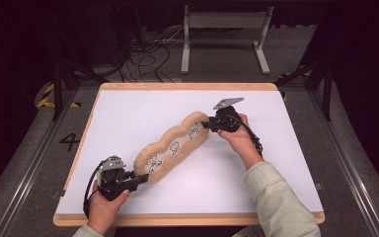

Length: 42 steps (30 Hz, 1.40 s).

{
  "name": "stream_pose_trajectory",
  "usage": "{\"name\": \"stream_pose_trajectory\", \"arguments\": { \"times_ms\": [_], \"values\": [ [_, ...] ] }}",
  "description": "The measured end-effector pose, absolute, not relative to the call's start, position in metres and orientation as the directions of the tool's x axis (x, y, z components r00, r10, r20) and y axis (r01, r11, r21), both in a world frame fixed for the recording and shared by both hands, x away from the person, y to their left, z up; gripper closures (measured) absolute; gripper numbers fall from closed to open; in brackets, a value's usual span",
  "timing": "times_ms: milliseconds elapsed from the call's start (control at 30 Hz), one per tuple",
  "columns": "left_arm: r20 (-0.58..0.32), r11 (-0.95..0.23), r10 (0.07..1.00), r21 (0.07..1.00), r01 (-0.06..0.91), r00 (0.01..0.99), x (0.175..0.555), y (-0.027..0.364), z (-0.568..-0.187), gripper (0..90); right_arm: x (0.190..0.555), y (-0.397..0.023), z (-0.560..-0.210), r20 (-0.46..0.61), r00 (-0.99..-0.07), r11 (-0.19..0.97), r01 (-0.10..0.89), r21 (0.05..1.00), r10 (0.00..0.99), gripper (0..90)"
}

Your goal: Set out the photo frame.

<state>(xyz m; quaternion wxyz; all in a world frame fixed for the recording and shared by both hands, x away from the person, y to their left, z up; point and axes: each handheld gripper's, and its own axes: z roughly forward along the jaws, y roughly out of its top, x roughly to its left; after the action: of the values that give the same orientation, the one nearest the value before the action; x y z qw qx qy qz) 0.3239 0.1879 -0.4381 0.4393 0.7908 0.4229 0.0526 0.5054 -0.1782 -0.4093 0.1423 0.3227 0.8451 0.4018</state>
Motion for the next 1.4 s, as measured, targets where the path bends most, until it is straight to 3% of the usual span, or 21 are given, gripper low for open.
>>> {"name": "stream_pose_trajectory", "arguments": {
  "times_ms": [567,1333,1367,1400],
  "values": [
    [-0.196,-0.264,0.744,0.792,0.550,0.639,0.333,0.185,-0.420,66.2,0.458,-0.205,-0.380,-0.053,-0.706,0.464,0.405,0.787,0.706,70.1],
    [-0.227,-0.216,0.726,0.821,0.528,0.650,0.371,0.180,-0.418,62.6,0.383,-0.237,-0.377,-0.067,-0.640,0.420,0.418,0.805,0.765,67.2],
    [-0.258,-0.202,0.719,0.811,0.549,0.646,0.371,0.178,-0.418,62.2,0.382,-0.238,-0.377,-0.063,-0.638,0.416,0.421,0.806,0.767,67.1],
    [-0.212,-0.226,0.719,0.829,0.511,0.662,0.375,0.179,-0.418,61.8,0.380,-0.240,-0.378,-0.060,-0.635,0.413,0.425,0.805,0.770,67.0]
  ]
}}
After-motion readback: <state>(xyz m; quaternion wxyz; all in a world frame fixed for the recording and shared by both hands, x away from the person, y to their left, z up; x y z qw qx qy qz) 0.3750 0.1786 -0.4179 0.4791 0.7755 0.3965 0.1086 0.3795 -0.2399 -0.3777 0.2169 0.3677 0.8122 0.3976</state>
